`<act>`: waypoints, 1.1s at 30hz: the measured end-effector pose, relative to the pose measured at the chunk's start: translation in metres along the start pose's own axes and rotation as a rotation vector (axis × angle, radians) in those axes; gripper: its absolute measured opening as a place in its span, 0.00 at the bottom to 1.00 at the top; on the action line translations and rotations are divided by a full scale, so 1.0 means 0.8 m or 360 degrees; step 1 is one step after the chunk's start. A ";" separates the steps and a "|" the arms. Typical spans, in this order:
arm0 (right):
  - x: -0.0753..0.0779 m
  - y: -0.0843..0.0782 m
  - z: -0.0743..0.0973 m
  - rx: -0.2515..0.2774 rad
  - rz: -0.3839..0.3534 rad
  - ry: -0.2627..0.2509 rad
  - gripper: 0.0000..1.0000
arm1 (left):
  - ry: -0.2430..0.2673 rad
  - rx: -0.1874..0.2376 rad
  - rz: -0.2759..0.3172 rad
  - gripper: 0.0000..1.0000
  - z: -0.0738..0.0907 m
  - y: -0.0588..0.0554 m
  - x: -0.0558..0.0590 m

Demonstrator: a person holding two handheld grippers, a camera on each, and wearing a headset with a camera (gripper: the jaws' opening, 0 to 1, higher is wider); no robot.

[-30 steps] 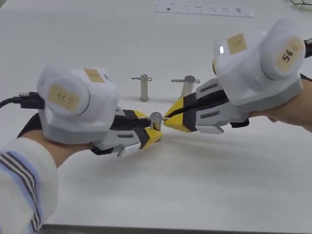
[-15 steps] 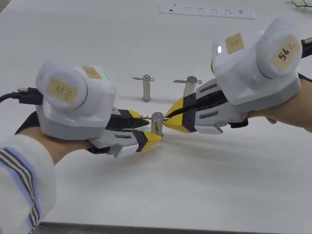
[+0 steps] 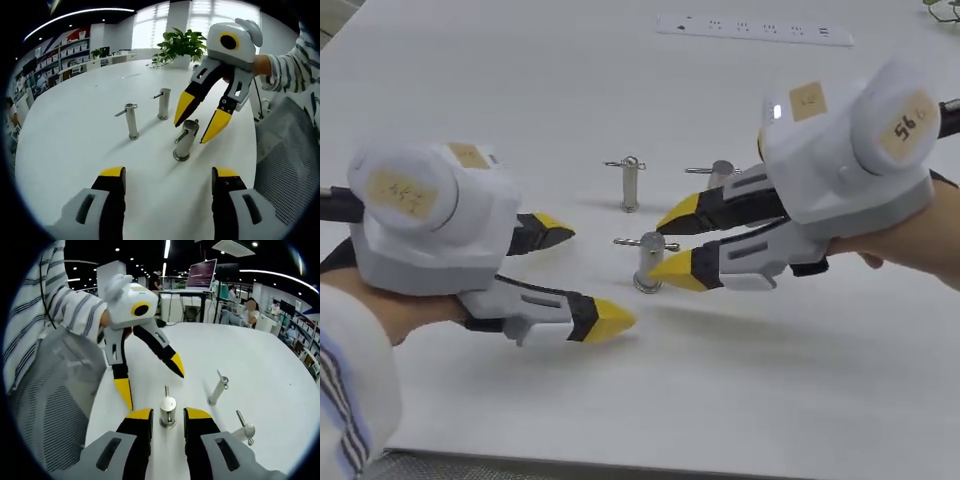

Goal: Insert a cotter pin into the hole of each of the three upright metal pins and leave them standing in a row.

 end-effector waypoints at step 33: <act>0.003 -0.005 -0.012 0.0004 0.0006 0.0021 0.13 | 0.0151 -0.0014 -0.0149 0.99 0.023 0.003 -0.011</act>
Point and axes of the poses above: the centre of the closed fingertips' face, and the gripper's own axes: z roughly backward along the fingers, x roughly to its right, y roughly out of its top, the point moved 1 cm from there along z, roughly backward along the fingers, and after that the axes turned 10 degrees about x, right-handed, at the moved point
